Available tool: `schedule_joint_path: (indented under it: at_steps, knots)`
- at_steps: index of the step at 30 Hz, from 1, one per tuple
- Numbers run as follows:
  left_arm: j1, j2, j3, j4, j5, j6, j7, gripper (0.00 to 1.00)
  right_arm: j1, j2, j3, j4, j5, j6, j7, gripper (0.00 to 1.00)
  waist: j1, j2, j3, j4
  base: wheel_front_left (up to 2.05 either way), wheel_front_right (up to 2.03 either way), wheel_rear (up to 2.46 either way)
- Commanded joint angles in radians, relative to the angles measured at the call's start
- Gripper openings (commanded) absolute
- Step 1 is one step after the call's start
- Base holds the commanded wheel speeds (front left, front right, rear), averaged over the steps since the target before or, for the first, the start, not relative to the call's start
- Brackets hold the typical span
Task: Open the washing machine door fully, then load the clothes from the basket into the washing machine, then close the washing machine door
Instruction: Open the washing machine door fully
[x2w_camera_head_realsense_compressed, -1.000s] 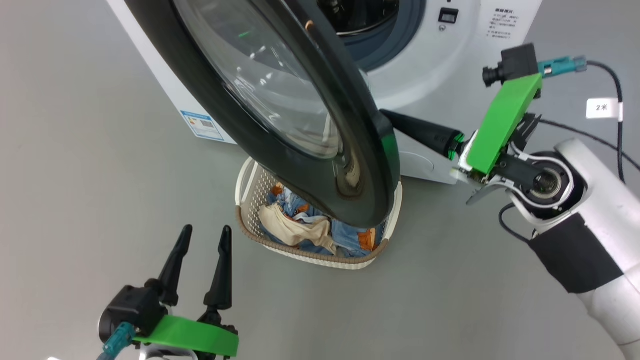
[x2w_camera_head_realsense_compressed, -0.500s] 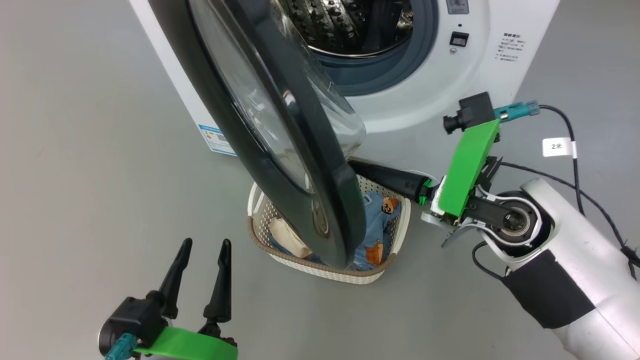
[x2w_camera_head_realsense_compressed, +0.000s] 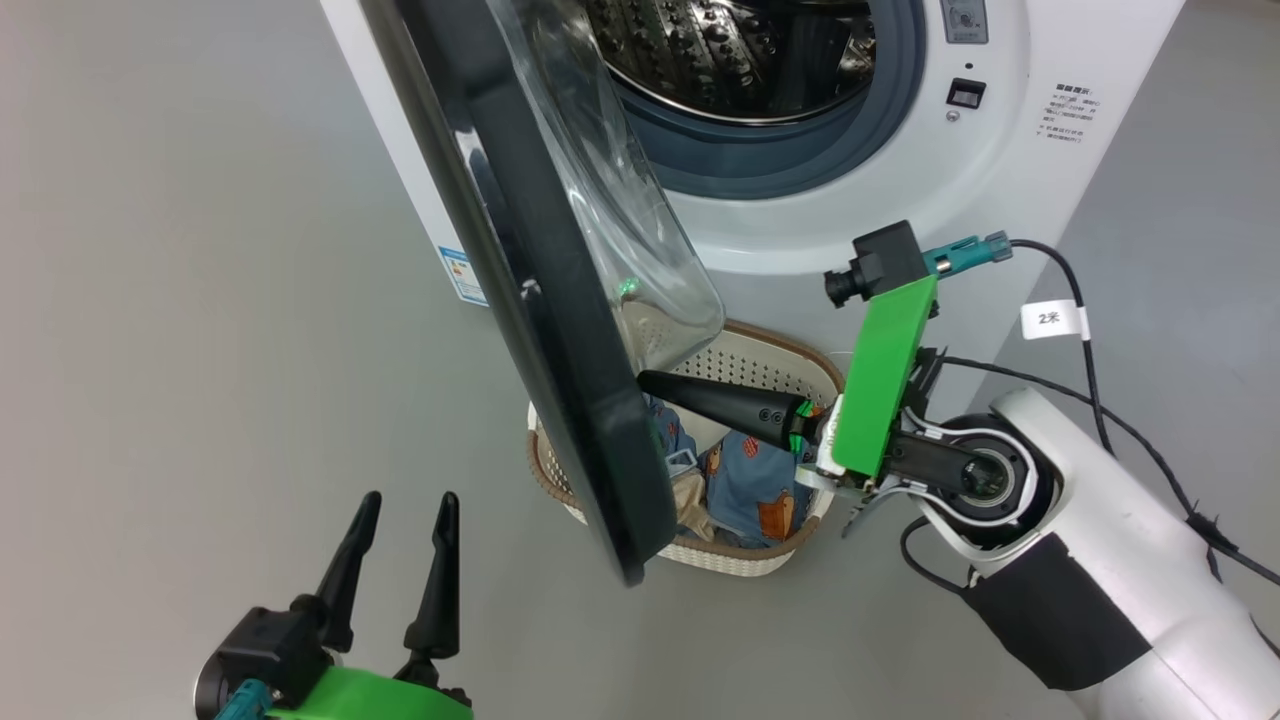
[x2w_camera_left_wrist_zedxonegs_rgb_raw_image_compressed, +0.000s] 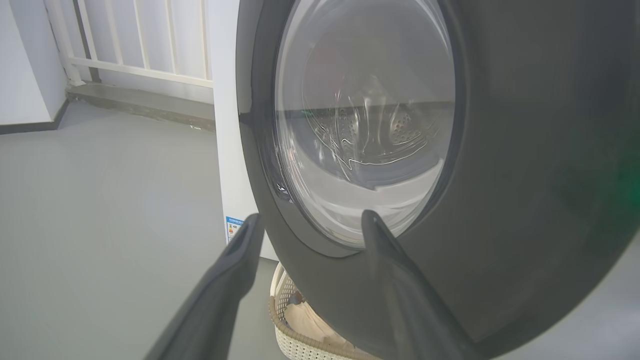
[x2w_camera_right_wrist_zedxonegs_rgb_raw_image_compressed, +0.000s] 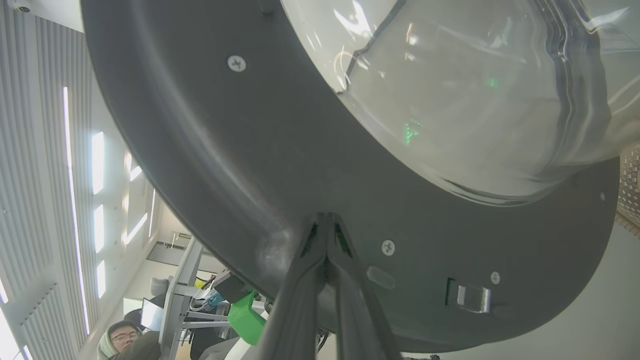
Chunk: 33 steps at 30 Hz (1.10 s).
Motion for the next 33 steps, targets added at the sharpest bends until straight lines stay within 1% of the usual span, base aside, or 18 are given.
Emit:
schedule_joint_path:
  at_steps: [1,6,12,13,14,15,18,20,24,26,29,31,33]
  knots:
    - [-0.004,0.014,0.035,-0.023,0.012,0.001,-0.006,1.0,0.022,0.041,0.008,-0.038,-0.017,0.006,0.006,0.0,0.0,-0.0001,-0.003,0.004,0.0,0.0,0.0]
    - [-0.004,0.016,0.036,-0.024,0.015,0.001,-0.006,1.0,0.038,0.051,-0.002,-0.041,-0.023,0.006,-0.008,0.0,0.0,-0.0001,-0.008,0.0,0.0,0.0,0.0]
    - [0.005,0.022,0.041,-0.024,0.017,0.001,-0.006,1.0,0.071,0.039,-0.025,-0.044,-0.029,0.006,-0.04,0.0,0.0,-0.0001,-0.023,-0.023,0.0,0.0,0.0]
    - [0.007,0.024,0.041,-0.024,0.017,0.001,-0.006,1.0,0.079,0.036,-0.029,-0.043,-0.031,0.006,-0.049,0.02,0.0,-0.0001,-0.027,-0.028,0.0,0.0,0.0]
    - [0.009,0.026,0.041,-0.023,0.018,0.001,-0.006,1.0,0.088,0.034,-0.035,-0.042,-0.032,0.006,-0.06,0.1,0.0,-0.0001,-0.031,-0.033,0.0,0.0,0.0]
    - [0.011,0.028,0.04,-0.023,0.018,0.001,-0.006,1.0,0.099,0.032,-0.04,-0.042,-0.03,0.006,-0.068,0.13,0.0,-0.0001,-0.037,-0.039,0.0,0.0,0.0]
    - [0.02,0.035,0.04,-0.022,0.018,0.001,-0.006,1.0,0.136,0.025,-0.049,-0.043,-0.032,0.006,-0.095,0.35,0.0,-0.0001,-0.05,-0.058,0.0,0.0,0.0]
    - [0.026,0.04,0.043,-0.022,0.018,0.001,-0.006,1.0,0.162,0.017,-0.054,-0.045,-0.035,0.006,-0.111,0.38,0.0,-0.0001,-0.058,-0.07,0.0,0.0,0.0]
    - [0.037,0.048,0.054,-0.023,0.019,0.001,-0.006,1.0,0.211,0.0,-0.057,-0.047,-0.047,0.006,-0.149,0.49,0.0,-0.0001,-0.074,-0.093,0.0,0.0,0.0]
    - [0.044,0.055,0.061,-0.023,0.019,0.001,-0.006,1.0,0.237,-0.003,-0.06,-0.045,-0.047,0.006,-0.173,0.69,0.0,-0.0001,-0.084,-0.107,0.0,0.0,0.0]
    - [0.06,0.062,0.077,-0.026,0.019,0.001,-0.006,1.0,0.276,-0.009,-0.058,-0.046,-0.05,0.006,-0.203,0.89,0.0,-0.0001,-0.098,-0.131,0.0,0.0,0.0]
    - [0.07,0.067,0.087,-0.029,0.019,0.001,-0.006,1.0,0.3,-0.011,-0.061,-0.047,-0.047,0.006,-0.223,0.97,0.0,-0.0001,-0.102,-0.151,0.0,0.0,0.0]
    - [0.077,0.07,0.096,-0.033,0.02,0.001,-0.006,1.0,0.32,-0.015,-0.066,-0.046,-0.046,0.006,-0.243,1.0,0.0,-0.0001,-0.104,-0.17,0.0,0.0,0.0]
